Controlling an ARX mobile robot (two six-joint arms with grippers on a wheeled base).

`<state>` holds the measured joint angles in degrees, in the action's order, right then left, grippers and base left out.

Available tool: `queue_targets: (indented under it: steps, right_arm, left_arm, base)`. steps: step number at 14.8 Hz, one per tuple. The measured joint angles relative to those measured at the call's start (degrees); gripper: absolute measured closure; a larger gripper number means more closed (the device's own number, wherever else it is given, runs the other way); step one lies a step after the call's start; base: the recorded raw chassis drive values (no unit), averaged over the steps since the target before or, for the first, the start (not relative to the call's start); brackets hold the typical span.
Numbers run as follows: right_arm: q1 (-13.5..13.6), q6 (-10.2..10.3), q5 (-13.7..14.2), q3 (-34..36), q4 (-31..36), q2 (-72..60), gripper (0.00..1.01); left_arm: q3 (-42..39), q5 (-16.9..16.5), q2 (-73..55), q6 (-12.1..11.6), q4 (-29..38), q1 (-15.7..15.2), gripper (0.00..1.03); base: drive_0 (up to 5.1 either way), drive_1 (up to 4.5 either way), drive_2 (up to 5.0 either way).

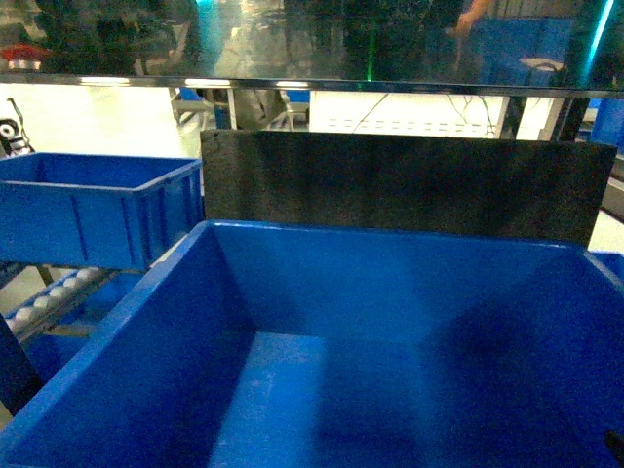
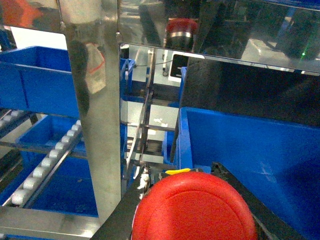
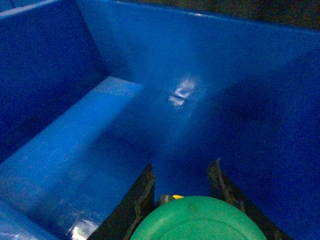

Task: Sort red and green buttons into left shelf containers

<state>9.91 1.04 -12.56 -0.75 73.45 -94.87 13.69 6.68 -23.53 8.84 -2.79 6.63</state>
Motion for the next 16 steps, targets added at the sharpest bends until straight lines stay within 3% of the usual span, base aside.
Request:
queue_targets:
  steps: [3, 7, 11, 12, 16]
  right_arm:
    - [1.42, -0.66, 0.66, -4.83, -0.02, -3.67, 0.73]
    - [1.25, -0.70, 1.55, -11.78, -0.24, -3.65, 0.73]
    - [1.33, -0.68, 1.14, -16.44, -4.98, -5.31, 0.73]
    - [1.36, -0.66, 1.09, -17.00, -5.92, -5.68, 0.68]
    - [1.29, -0.68, 1.05, -17.92, -4.68, -5.70, 0.21]
  left_arm:
    - [0.00, 0.00, 0.00, 0.00, -0.02, 0.00, 0.73]
    - [0.00, 0.00, 0.00, 0.00, -0.02, 0.00, 0.73]
    - [0.00, 0.02, 0.00, 0.02, 0.00, 0.00, 0.73]
    - [0.00, 0.00, 0.00, 0.00, -0.04, 0.00, 0.73]
    - [0.00, 0.00, 0.00, 0.02, -0.04, 0.00, 0.73]
  base:
    - [0.0, 0.00, 0.0]
    - [0.0, 0.00, 0.0]
    - [0.0, 0.00, 0.0]
    - [0.0, 0.00, 0.0]
    - [0.0, 0.00, 0.0]
